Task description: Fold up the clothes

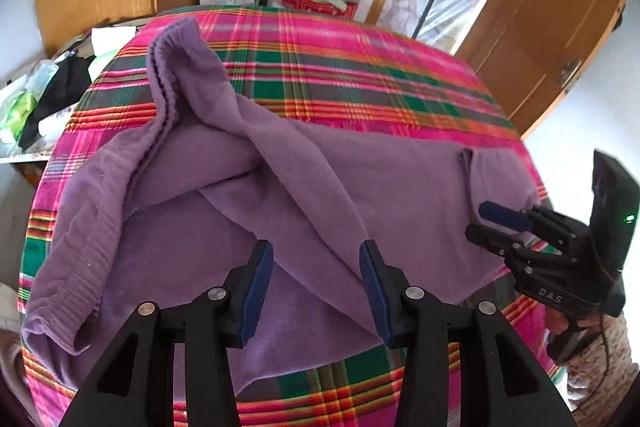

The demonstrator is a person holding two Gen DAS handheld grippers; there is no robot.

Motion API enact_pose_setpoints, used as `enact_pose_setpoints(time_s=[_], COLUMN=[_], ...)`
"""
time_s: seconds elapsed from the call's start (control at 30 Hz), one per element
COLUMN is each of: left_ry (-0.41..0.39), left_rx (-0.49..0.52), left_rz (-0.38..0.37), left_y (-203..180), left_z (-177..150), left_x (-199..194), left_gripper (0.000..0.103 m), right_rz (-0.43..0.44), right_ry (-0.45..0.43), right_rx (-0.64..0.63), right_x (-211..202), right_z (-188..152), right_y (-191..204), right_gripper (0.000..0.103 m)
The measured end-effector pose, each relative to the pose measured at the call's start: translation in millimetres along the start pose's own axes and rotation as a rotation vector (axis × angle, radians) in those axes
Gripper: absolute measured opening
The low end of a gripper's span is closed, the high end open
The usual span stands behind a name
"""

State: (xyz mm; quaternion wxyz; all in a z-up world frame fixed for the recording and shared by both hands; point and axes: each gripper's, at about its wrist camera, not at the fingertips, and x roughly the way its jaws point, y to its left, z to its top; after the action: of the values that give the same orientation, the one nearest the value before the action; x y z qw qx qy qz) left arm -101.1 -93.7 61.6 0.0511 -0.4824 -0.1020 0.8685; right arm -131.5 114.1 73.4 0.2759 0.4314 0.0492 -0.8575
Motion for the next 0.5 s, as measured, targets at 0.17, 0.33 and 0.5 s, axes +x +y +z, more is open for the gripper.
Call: enact_pose_setpoints(time_s=[0.17,0.33,0.5], left_ry=[0.057,0.124,0.139], left_rx=[-0.003,-0.074,-0.072], left_rz=[-0.004,-0.005,-0.018], left_y=[-5.7,3.9,-1.1], left_z=[-7.3,-11.7,-6.2], left_x=[7.7,17.7,25.8], left_gripper=[0.047,0.047,0.047], right_rz=[0.079,0.145,0.174], right_ry=[0.018,0.010,0.018], right_rx=[-0.064,-0.107,-0.157], right_x=[4.3,3.5,8.1], right_z=[-7.6,-15.5,-21.1], right_y=[25.5,45.8,64.1], right_gripper=[0.038,0.039,0.039])
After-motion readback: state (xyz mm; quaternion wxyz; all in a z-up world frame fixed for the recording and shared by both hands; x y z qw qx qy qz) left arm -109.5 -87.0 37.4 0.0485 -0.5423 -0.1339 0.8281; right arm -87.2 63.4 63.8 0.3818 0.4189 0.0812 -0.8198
